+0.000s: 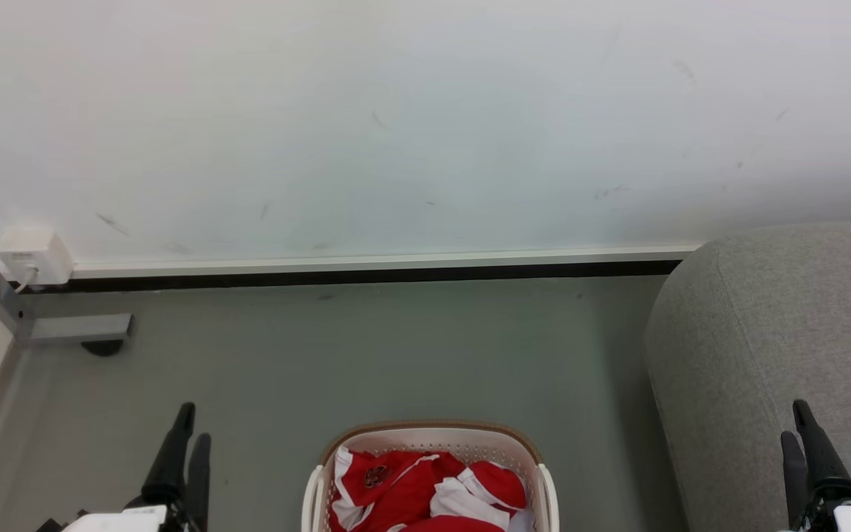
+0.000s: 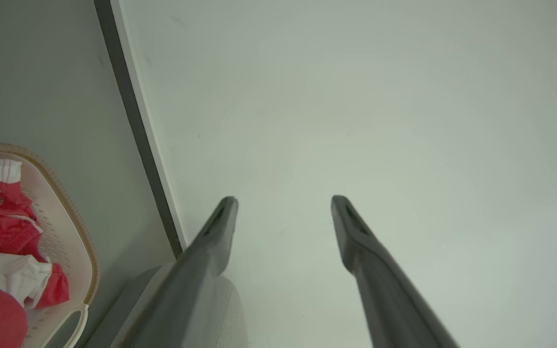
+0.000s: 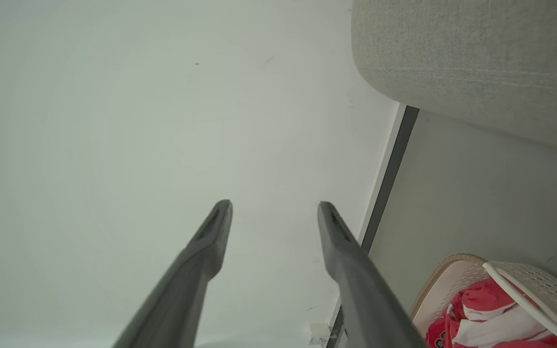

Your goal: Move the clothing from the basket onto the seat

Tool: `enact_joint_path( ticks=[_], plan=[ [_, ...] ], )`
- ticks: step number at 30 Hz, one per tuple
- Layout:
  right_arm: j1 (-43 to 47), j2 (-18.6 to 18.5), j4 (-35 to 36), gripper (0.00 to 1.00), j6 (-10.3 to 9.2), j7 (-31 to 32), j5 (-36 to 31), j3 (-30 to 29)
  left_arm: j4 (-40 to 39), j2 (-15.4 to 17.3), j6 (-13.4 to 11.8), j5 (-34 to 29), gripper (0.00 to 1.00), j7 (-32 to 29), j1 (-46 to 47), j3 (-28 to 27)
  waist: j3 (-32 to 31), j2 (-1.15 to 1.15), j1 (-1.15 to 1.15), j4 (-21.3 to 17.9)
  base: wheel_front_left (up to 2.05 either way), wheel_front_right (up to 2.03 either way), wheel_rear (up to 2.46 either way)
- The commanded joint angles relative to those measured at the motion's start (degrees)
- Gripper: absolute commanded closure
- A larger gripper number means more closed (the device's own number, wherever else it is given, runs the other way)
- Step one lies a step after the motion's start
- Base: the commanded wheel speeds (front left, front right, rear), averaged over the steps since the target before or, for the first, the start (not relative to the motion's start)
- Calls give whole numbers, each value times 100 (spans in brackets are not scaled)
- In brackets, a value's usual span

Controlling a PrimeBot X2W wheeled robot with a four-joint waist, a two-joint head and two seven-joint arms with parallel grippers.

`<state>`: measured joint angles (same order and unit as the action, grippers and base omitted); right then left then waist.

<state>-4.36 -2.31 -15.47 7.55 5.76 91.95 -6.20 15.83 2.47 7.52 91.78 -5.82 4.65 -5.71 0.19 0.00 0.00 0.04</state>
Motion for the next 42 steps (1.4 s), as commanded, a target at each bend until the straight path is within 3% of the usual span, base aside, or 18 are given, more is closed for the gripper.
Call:
enact_joint_path(
  ticks=[1, 13, 20, 42],
  plan=[
    [-91, -66, 87, 0, 0, -79, -167, 19, -57, 25, 1, -66, 0, 86, 134, 43, 0, 0, 0, 5, 0, 0, 0],
    [-54, -246, 277, 0, -2, -409, -1928, 284, -40, 30, -241, -1313, 0, 415, 201, 239, 5, 0, 0, 28, 0, 0, 0],
    [-29, -327, 291, 0, -2, -580, -2800, 484, -68, 35, -392, -2441, 0, 586, 175, 419, -2, 0, 0, 42, 0, 0, 0],
    [23, -427, 190, 0, -4, -1023, -4618, 780, -216, 42, -596, -4311, 0, 1026, 195, 710, -12, 0, 0, 121, 0, 0, 0]
  ],
)
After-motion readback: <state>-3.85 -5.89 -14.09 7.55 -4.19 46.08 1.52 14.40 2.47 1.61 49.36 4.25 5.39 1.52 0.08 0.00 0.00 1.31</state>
